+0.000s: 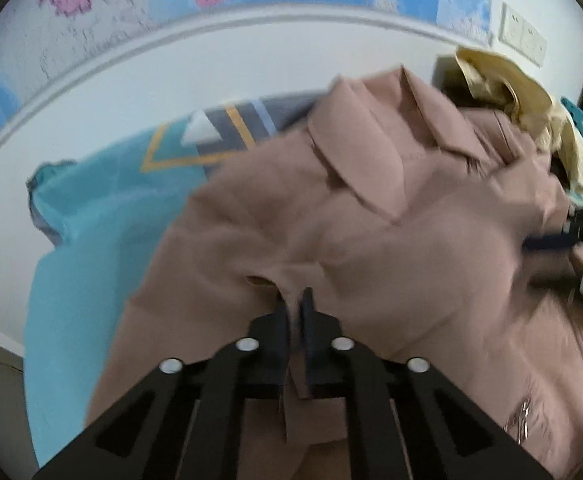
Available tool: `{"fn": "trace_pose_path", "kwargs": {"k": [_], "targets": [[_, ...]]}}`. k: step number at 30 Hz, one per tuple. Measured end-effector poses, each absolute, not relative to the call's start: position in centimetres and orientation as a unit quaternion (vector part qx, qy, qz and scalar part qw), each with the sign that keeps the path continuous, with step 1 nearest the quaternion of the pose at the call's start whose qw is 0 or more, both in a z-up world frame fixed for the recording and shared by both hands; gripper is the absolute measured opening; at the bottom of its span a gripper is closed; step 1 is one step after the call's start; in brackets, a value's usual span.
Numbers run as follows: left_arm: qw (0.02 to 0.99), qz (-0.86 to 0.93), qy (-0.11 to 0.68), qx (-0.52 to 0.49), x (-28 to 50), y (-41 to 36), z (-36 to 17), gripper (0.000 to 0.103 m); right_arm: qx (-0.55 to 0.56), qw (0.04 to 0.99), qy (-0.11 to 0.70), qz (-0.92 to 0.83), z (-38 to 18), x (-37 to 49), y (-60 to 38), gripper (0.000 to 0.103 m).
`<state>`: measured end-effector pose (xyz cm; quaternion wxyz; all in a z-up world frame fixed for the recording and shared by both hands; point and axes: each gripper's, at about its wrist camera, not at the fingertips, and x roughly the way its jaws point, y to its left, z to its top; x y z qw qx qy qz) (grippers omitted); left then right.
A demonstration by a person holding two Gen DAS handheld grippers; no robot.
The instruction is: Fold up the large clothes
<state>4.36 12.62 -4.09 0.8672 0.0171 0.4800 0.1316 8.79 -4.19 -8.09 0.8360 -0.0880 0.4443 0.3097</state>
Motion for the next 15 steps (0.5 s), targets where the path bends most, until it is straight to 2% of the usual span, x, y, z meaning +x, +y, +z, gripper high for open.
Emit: {"fn": "trace_pose_path", "kwargs": {"k": [1,3,5,9,14,15], "targets": [[0.870,0.136,0.474,0.017,4.5,12.7,-3.8,0.004,-0.087,0.831,0.443,0.324,-8.1,8.9,-3.3,0.036],[0.866,0.144,0.479,0.016,4.7,13.2,-3.8,0.011,-0.102,0.827,0.446,0.328,-8.5,9.2,-2.0,0.036],[0.861,0.159,0.482,0.008,3.9,13.9,-3.5,0.044,-0.116,0.823,0.458,0.315,-9.4,9.6,-1.4,0.036],[0.875,0.180,0.450,-0.008,-0.9,15.5,-0.6,0.055,-0.100,0.820,0.476,0.302,-10.3,10.3,-2.0,0.037],[0.876,0.221,0.428,-0.023,-9.0,16.9,2.5,0.073,-0.082,0.821,0.472,0.311,-9.2,9.3,-3.0,0.046],[0.874,0.229,0.429,-0.020,-10.4,16.9,2.7,0.073,-0.081,0.821,0.467,0.318,-8.7,9.0,-3.0,0.049]]}}
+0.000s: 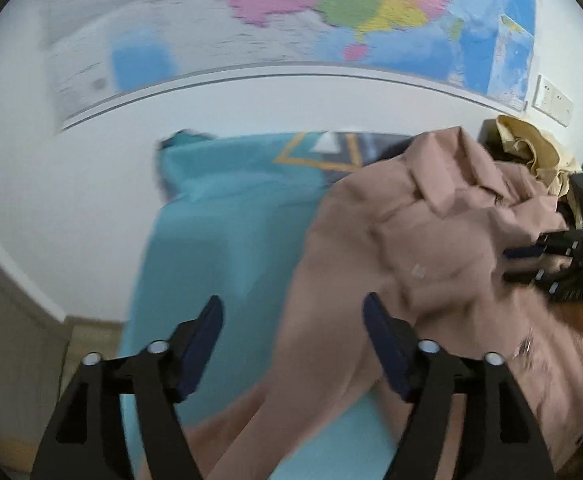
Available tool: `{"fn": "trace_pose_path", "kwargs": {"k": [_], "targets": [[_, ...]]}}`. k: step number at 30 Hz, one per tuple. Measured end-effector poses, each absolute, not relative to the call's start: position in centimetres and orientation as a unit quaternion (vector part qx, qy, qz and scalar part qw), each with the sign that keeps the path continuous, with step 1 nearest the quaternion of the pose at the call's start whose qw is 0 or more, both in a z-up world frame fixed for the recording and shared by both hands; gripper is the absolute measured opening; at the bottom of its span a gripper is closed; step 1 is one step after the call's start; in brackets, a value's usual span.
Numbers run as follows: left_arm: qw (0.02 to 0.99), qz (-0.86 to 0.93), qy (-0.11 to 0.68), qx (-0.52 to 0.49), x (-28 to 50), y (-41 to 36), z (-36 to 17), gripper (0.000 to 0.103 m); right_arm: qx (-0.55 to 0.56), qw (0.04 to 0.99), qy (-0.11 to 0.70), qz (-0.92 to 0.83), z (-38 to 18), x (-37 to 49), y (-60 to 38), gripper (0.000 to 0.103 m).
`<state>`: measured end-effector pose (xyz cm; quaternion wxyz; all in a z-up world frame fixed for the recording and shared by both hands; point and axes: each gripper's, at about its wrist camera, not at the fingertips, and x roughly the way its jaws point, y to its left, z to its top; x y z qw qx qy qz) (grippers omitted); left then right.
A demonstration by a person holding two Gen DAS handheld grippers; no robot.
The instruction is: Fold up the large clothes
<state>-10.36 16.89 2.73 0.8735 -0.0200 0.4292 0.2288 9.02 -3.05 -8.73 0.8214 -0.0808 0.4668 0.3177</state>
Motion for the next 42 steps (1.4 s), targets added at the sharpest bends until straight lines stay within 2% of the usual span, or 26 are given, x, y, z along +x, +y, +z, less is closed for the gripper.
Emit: {"fn": "trace_pose_path", "kwargs": {"k": [2,7,9,10,11,13,19,24,28,33,35,36,38,40,41,42], "targets": [[0.869,0.237,0.435,-0.011,-13.3,16.5,2.6,0.074,-0.083,0.823,0.455,0.330,-7.8,7.7,-2.9,0.055],[0.841,0.254,0.478,0.013,-17.9,15.2,0.0,0.077,-0.087,0.813,0.444,0.367,-6.8,5.5,-1.4,0.060],[0.820,0.271,0.504,0.019,-19.0,15.6,-1.5,0.069,-0.091,0.805,0.449,0.377,-7.1,4.8,-0.5,0.061],[0.813,0.276,0.512,0.014,-19.3,16.0,-1.9,0.050,-0.092,0.804,0.450,0.378,-7.2,4.6,-0.2,0.061],[0.807,0.277,0.522,-0.001,-19.5,16.6,-2.3,0.026,-0.091,0.802,0.452,0.379,-7.4,4.6,0.5,0.061],[0.806,0.265,0.527,-0.040,-19.6,17.5,-2.4,0.004,-0.086,0.800,0.456,0.381,-7.4,4.4,0.5,0.061],[0.877,0.136,0.456,-0.063,-18.3,13.8,4.6,0.003,-0.041,0.802,0.444,0.398,-5.5,3.4,-1.1,0.061],[0.906,0.029,0.419,-0.058,-13.4,8.4,9.5,0.003,0.007,0.792,0.416,0.446,-3.3,1.9,-2.2,0.061],[0.901,-0.021,0.426,-0.072,-8.4,5.5,8.4,0.003,0.021,0.770,0.408,0.491,-2.6,0.0,-1.3,0.065],[0.876,-0.044,0.465,-0.123,-1.8,4.9,3.5,0.003,0.041,0.748,0.408,0.521,-3.2,-1.8,0.0,0.082],[0.860,-0.036,0.488,-0.146,0.3,5.4,1.3,0.004,0.042,0.754,0.421,0.503,-4.2,-1.7,0.9,0.082],[0.854,-0.027,0.497,-0.150,1.0,5.6,0.5,0.005,0.050,0.753,0.429,0.496,-4.7,-1.4,1.4,0.083],[0.852,-0.006,0.501,-0.148,2.1,5.9,-0.6,0.015,0.069,0.747,0.442,0.491,-5.7,-0.9,2.4,0.083],[0.857,0.001,0.493,-0.150,2.4,6.2,-0.7,0.024,0.079,0.738,0.449,0.498,-6.8,-0.8,4.1,0.071],[0.858,0.002,0.488,-0.160,2.5,6.4,-0.6,0.032,0.077,0.735,0.455,0.497,-7.3,-0.8,5.0,0.058],[0.859,0.002,0.485,-0.165,2.6,6.5,-0.5,0.037,0.078,0.724,0.465,0.504,-7.8,-0.8,6.0,0.035]]}}
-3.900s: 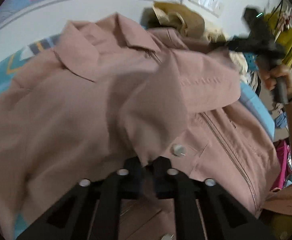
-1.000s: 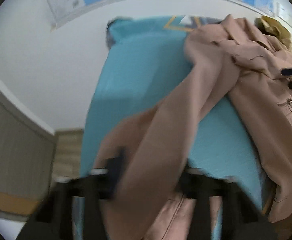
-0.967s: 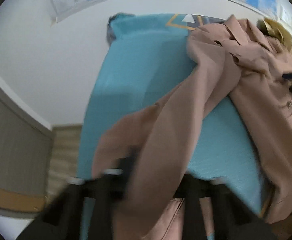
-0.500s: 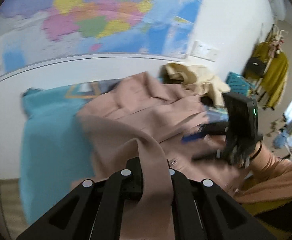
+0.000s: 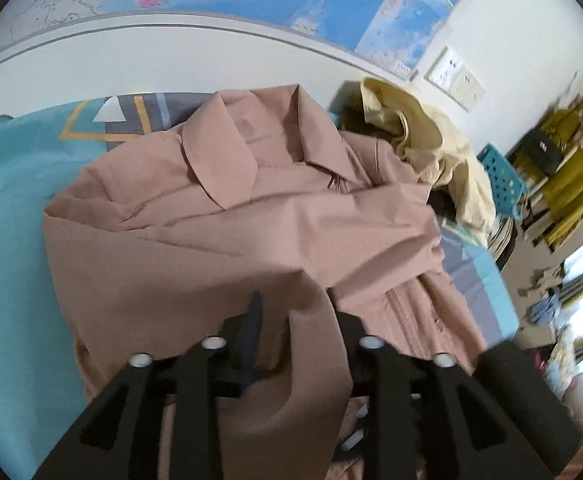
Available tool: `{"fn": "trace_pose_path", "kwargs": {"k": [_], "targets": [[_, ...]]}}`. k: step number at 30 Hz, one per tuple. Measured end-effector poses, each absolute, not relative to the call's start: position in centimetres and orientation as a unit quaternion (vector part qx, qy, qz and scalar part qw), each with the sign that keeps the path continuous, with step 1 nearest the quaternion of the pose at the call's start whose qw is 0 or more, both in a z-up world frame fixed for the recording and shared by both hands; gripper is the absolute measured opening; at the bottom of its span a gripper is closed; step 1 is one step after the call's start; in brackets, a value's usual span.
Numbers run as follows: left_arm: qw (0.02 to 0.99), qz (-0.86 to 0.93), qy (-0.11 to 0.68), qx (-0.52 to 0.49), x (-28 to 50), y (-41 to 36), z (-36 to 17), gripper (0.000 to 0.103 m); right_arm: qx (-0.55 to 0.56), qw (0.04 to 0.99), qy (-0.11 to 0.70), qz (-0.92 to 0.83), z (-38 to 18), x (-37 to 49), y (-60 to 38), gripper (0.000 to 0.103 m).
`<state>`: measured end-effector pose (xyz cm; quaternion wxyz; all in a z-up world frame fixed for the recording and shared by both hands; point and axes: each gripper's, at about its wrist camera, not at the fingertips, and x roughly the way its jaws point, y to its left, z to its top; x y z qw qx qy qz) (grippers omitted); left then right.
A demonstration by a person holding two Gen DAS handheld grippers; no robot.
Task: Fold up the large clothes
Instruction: 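Grasp the jacket side with the right tool and fold it over the middle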
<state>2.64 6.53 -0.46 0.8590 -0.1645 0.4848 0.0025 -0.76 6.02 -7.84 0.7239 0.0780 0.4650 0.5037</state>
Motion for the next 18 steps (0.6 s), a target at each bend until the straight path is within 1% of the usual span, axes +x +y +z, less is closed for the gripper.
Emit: {"fn": "trace_pose_path", "kwargs": {"k": [1,2,3,4,7,10,14,15,17,18], "targets": [[0.862,0.003,0.478,-0.168,2.5,6.7,-0.1,0.044,0.083,0.713,0.472,0.512,-8.0,-0.7,6.5,0.018],[0.869,0.008,0.466,-0.165,2.2,6.8,0.4,0.045,0.091,0.699,0.478,0.524,-8.1,-0.5,6.9,0.002],[0.874,0.010,0.457,-0.161,1.8,7.1,1.0,0.046,0.098,0.697,0.478,0.526,-7.8,-0.4,6.7,0.002],[0.880,0.008,0.446,-0.163,1.2,7.5,1.7,0.052,0.101,0.697,0.472,0.530,-7.2,-0.2,6.2,0.002],[0.899,0.010,0.402,-0.174,-0.9,9.0,4.1,0.053,0.081,0.730,0.440,0.516,-3.5,0.4,2.0,0.001],[0.907,0.042,0.389,-0.157,-2.2,10.1,4.9,0.054,0.041,0.765,0.425,0.482,0.0,1.3,-2.7,0.002],[0.899,0.081,0.404,-0.146,-2.3,11.1,3.4,0.054,-0.024,0.787,0.443,0.429,2.4,2.6,-7.3,0.002],[0.895,0.094,0.414,-0.138,-2.1,11.2,2.6,0.054,-0.053,0.792,0.453,0.406,2.4,2.8,-8.3,0.002],[0.884,0.122,0.435,-0.119,-1.7,11.5,0.8,0.054,-0.076,0.786,0.474,0.389,1.8,2.7,-9.1,0.003],[0.879,0.131,0.444,-0.113,-1.4,11.6,0.0,0.054,-0.078,0.782,0.485,0.384,1.1,2.7,-9.5,0.006]]}}
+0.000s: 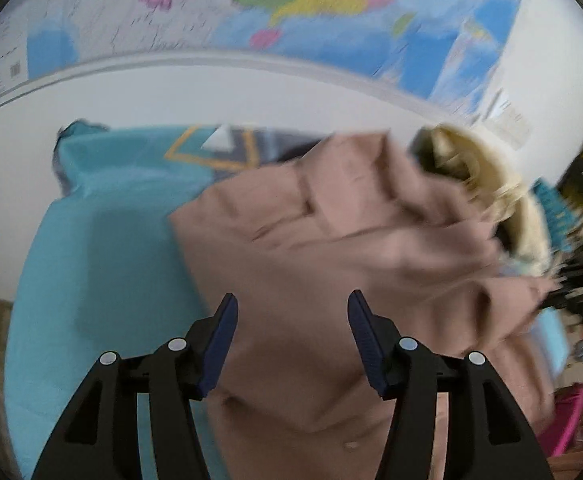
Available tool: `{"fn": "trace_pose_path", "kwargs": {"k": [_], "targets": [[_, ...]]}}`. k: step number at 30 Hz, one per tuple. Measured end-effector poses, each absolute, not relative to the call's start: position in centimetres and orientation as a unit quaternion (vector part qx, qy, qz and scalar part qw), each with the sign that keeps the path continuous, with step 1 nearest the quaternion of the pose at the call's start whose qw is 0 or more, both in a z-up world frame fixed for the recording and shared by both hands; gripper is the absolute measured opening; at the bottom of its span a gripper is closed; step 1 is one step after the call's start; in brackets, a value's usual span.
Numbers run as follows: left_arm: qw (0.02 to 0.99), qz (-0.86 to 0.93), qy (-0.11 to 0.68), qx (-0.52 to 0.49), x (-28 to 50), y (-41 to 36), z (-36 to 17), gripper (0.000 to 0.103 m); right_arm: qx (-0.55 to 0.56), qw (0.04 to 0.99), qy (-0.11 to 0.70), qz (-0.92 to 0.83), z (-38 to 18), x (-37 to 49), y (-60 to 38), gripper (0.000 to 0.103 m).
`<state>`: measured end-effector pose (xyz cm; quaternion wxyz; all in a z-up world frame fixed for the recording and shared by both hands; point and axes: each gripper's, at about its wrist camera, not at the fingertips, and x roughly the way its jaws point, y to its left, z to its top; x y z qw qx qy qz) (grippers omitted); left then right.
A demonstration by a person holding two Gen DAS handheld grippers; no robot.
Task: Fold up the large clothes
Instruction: 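Grasp the jacket side with the right tool and fold it over the middle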
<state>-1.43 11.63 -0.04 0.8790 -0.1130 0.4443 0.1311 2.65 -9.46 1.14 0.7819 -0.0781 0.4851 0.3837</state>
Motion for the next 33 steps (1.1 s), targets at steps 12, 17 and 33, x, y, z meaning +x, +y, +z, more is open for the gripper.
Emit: {"fn": "trace_pose_path", "kwargs": {"k": [12,17,33], "targets": [[0.856,0.143,0.490,-0.079,-0.7,12.7,-5.0,0.074,0.022,0.809,0.473,0.349,-4.5,0.5,-12.7,0.056],[0.858,0.152,0.488,-0.054,-0.1,11.7,-5.6,0.034,0.044,0.817,0.443,0.367,-2.0,2.5,-13.2,0.008],[0.872,0.202,0.440,-0.067,-2.3,12.3,-4.2,0.056,-0.044,0.827,0.503,0.248,-2.7,4.3,-17.7,0.005]]}}
